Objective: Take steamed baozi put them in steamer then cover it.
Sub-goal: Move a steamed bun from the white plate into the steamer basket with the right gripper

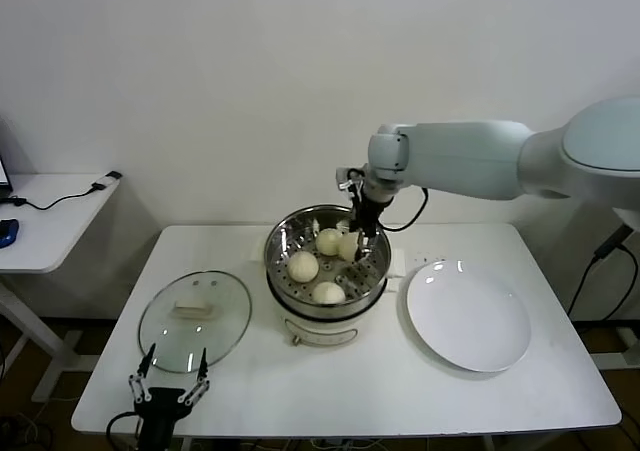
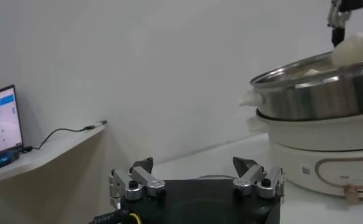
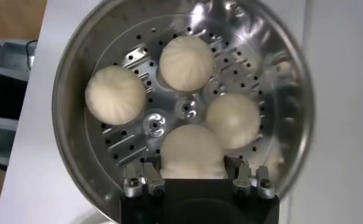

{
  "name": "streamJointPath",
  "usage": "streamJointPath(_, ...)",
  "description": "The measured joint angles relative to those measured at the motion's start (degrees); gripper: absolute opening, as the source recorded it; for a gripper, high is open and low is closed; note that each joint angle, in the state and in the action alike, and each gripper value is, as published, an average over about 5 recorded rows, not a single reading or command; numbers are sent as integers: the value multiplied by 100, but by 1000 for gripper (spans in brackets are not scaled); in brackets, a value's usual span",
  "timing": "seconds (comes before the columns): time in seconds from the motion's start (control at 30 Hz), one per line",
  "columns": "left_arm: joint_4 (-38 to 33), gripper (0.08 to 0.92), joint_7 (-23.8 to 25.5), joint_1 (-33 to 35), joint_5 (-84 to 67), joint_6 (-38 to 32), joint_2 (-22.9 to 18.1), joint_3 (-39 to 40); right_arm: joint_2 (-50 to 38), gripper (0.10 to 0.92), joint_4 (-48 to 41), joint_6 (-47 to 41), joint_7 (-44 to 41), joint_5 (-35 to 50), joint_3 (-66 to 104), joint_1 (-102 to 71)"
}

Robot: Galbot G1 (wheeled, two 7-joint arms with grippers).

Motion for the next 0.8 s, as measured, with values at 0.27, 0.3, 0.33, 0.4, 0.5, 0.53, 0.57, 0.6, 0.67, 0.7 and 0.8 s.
streamJointPath(0.27, 52, 823, 2, -63, 3, 30, 1, -1, -5, 680, -15, -24, 65, -118, -33, -219)
streamJointPath(0.3, 56, 823, 2, -67, 6, 37, 2, -2, -10, 684, -16, -29, 70, -137, -32, -233)
streamJointPath(0.33, 58, 823, 1, -71, 9, 42, 4, -4, -14, 692, -16, -34, 73, -154, -30, -241)
streamJointPath(0.4, 63, 823, 1, -79, 13, 49, 10, -6, -26, 717, -17, -47, 75, -182, -19, -251)
streamJointPath(0.5, 64, 823, 1, -93, 17, 62, 17, -6, -51, 781, -18, -57, 73, -205, 8, -257)
streamJointPath(0.53, 63, 823, 1, -98, 19, 67, 19, -6, -61, 800, -16, -58, 69, -211, 16, -257)
streamJointPath(0.57, 61, 823, 1, -103, 20, 74, 20, -5, -72, 811, -11, -58, 64, -216, 25, -256)
streamJointPath(0.6, 58, 823, 1, -107, 22, 80, 21, -4, -83, 815, -7, -58, 59, -221, 35, -253)
streamJointPath(0.67, 52, 823, 1, -116, 27, 91, 23, -1, -112, 821, 4, -55, 46, -227, 66, -241)
streamJointPath(0.7, 50, 823, 1, -120, 31, 95, 25, 1, -130, 822, 10, -51, 39, -226, 85, -232)
streamJointPath(0.8, 47, 823, 1, -126, 39, 101, 30, 5, -207, 823, 42, -19, 5, -209, 154, -187)
